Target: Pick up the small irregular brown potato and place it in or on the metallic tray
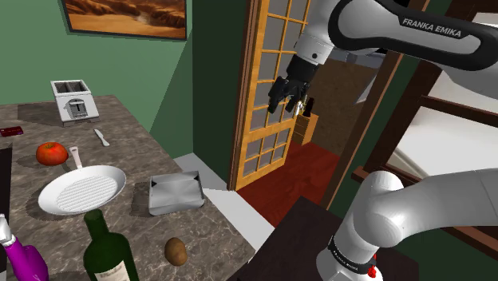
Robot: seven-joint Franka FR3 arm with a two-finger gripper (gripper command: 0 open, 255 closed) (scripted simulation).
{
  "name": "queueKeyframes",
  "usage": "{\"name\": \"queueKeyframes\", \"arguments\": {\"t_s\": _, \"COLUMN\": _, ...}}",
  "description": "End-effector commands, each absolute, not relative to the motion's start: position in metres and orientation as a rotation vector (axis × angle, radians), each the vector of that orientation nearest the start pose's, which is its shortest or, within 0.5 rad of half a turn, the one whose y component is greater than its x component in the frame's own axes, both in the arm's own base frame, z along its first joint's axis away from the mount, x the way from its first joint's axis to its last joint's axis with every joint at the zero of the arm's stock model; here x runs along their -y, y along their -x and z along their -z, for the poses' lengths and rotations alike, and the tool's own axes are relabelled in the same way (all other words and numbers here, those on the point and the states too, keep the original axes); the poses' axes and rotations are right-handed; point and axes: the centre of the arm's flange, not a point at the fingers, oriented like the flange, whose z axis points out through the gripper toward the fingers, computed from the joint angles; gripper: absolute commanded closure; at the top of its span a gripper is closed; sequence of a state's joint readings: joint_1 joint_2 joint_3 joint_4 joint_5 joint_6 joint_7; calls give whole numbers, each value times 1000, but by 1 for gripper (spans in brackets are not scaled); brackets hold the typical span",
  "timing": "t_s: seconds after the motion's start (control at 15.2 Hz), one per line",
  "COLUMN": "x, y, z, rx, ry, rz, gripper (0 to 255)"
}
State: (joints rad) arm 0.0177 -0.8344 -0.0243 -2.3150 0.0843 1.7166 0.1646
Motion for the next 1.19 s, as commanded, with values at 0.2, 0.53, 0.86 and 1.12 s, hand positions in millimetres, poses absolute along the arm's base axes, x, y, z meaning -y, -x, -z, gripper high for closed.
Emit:
{"name": "queueKeyframes", "arguments": {"t_s": 0.2, "x": -24, "y": -312, "z": -608, "rx": -251, "ry": 2984, "rz": 345, "gripper": 0}}
{"name": "queueKeyframes", "arguments": {"t_s": 0.53, "x": -60, "y": -320, "z": -554, "rx": -251, "ry": 2972, "rz": 352, "gripper": 0}}
{"name": "queueKeyframes", "arguments": {"t_s": 0.86, "x": -97, "y": -329, "z": -501, "rx": -251, "ry": 2961, "rz": 358, "gripper": 0}}
{"name": "queueKeyframes", "arguments": {"t_s": 1.12, "x": -127, "y": -336, "z": -458, "rx": -251, "ry": 2952, "rz": 363, "gripper": 0}}
